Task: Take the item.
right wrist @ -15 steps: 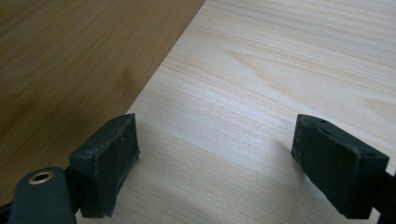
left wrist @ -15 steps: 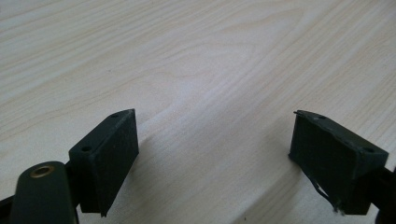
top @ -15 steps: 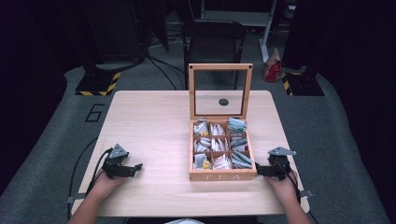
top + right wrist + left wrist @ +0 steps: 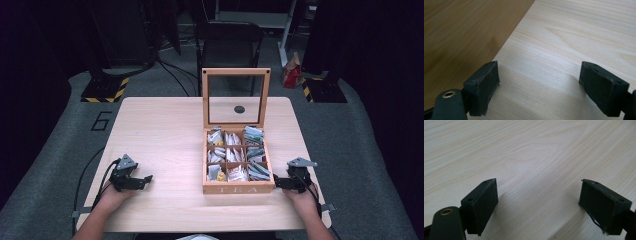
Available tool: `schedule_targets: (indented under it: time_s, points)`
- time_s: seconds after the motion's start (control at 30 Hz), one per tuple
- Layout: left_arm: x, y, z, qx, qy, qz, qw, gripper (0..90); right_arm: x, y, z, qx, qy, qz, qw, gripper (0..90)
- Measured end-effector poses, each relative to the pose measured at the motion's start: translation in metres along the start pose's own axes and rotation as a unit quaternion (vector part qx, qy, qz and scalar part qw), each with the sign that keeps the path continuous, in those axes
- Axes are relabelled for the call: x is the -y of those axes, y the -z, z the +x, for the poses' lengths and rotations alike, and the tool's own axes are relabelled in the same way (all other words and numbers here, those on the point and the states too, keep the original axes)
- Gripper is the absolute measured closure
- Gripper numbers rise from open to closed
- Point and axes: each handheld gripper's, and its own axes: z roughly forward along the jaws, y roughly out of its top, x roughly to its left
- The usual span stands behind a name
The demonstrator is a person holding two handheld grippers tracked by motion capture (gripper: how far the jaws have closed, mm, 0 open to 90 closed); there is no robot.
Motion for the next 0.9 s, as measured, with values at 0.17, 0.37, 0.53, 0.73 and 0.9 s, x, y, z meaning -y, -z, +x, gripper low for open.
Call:
schedule_targets:
  time_s: [0.17, 0.37, 0.53, 0.73, 0.9]
  points:
    - [0.000, 0.000, 0.000, 0.000, 0.000, 0.000, 1.0000, 14.8, 0.000, 0.000, 0.000, -0.002, 0.002, -0.001, 1.0000, 16.9]
    - [0.000, 0.000, 0.000, 0.000, 0.001, 0.000, 1.0000, 14.9, 0.000, 0.001, 0.000, -0.003, 0.000, 0.000, 1.0000, 20.5]
    - [0.000, 0.000, 0.000, 0.000, 0.000, 0.000, 1.0000, 14.9, -0.003, 0.003, 0.001, -0.003, 0.017, 0.009, 0.9998, 24.2]
    - [0.000, 0.000, 0.000, 0.000, 0.000, 0.000, 1.0000, 14.9, -0.006, 0.008, 0.001, -0.005, 0.015, 0.003, 0.9999, 25.7]
    - [0.000, 0.000, 0.000, 0.000, 0.000, 0.000, 1.0000, 14.9, -0.008, 0.016, -0.003, -0.010, 0.008, -0.007, 0.9999, 26.9]
